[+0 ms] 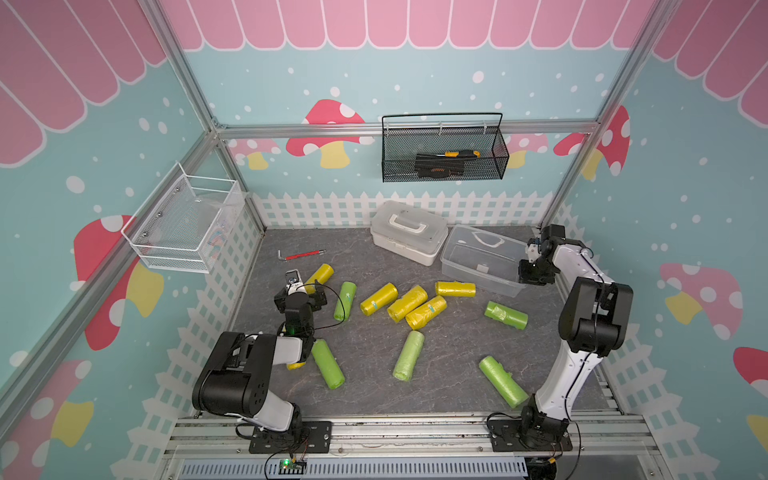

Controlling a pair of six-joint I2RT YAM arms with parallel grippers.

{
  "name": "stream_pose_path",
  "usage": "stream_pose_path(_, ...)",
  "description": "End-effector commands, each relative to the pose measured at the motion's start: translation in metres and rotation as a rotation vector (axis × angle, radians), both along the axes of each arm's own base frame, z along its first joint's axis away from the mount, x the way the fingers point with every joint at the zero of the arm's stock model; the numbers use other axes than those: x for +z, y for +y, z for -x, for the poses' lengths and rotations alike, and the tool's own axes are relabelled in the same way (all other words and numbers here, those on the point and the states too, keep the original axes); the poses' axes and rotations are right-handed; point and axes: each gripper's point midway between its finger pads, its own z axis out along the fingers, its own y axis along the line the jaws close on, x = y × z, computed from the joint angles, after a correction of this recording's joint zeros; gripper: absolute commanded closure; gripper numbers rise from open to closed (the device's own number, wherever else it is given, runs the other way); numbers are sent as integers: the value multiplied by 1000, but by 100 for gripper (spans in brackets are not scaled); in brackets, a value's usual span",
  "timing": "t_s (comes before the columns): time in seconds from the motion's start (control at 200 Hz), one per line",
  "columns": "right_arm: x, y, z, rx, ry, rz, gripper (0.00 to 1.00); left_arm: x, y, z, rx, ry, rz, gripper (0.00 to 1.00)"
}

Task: Put the roll of trash bags into the storage box
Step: Adjust the storage box at the center of the board, then pick up the roll of trash bags from the center of the board.

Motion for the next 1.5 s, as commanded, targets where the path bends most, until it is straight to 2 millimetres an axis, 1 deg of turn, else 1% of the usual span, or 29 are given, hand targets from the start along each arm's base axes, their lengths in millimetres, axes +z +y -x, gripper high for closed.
stream_pose_path(0.0, 16, 7, 7, 97, 11, 65, 71, 6, 0, -2, 6, -18, -17, 1)
stream_pose_path(0.23, 16, 22, 10, 208, 37, 104, 72, 6, 0, -2, 6, -18, -17, 1)
stream_pose_path(0.27, 16, 25, 10, 230, 42, 109, 70, 6, 1, -2, 7, -18, -17, 1)
stream_pose_path(0.37, 13, 27, 10, 240, 61, 121, 61, 6, 0, -2, 5, -18, -17, 1)
stream_pose_path(0.44, 15, 26, 10, 223, 69, 137, 50, 6, 1, -2, 7, -18, -17, 1)
stream_pose_path(0.52, 27, 25, 6, 210, 42, 151, 42, 5, 0, -2, 6, -17, -17, 1)
stream_pose_path(0.615, 50, 25, 2, 204, -14, 172, 38, 6, 1, -2, 7, -16, -17, 1)
stream_pose_path(0.645, 53, 24, 1, 204, -20, 178, 37, 6, 1, -2, 7, -18, -18, 1)
stream_pose_path(0.655, 64, 24, 1, 203, -46, 183, 36, 6, 1, -3, 6, -19, -18, 1)
stream_pose_path(0.685, 75, 25, 0, 205, -72, 190, 36, 5, 0, -2, 6, -17, -17, 1)
stream_pose_path(0.76, 94, 27, 1, 213, -119, 207, 33, 6, 1, -2, 8, -18, -17, 1)
stream_pose_path(0.846, 111, 34, 3, 240, -158, 231, 30, 6, 1, -2, 8, -18, -17, 1)
stream_pose_path(0.871, 115, 38, 4, 254, -166, 234, 29, 6, 1, -3, 7, -19, -17, 1)
stream_pose_path(0.896, 119, 42, 5, 269, -175, 240, 22, 6, 1, -3, 6, -18, -18, 1)
stream_pose_path(0.976, 128, 57, 9, 321, -198, 250, 15, 6, 0, -3, 6, -18, -17, 1)
stream_pose_path(1.041, 133, 73, 16, 370, -200, 263, 12, 6, 0, -3, 6, -19, -17, 1)
stream_pose_path(1.151, 130, 97, 37, 462, -174, 281, 11, 6, 1, -2, 7, -19, -17, 1)
stream_pose_path(1.251, 120, 106, 58, 504, -128, 285, 12, 6, 0, -2, 6, -16, -17, 1)
stream_pose_path(1.321, 117, 117, 71, 543, -133, 258, 12, 6, 0, -3, 5, -18, -17, 1)
stream_pose_path(1.426, 112, 146, 84, 638, -170, 201, 12, 6, 1, -3, 7, -18, -17, 1)
stream_pose_path(1.496, 105, 166, 91, 717, -177, 180, 13, 6, 1, -2, 6, -17, -17, 1)
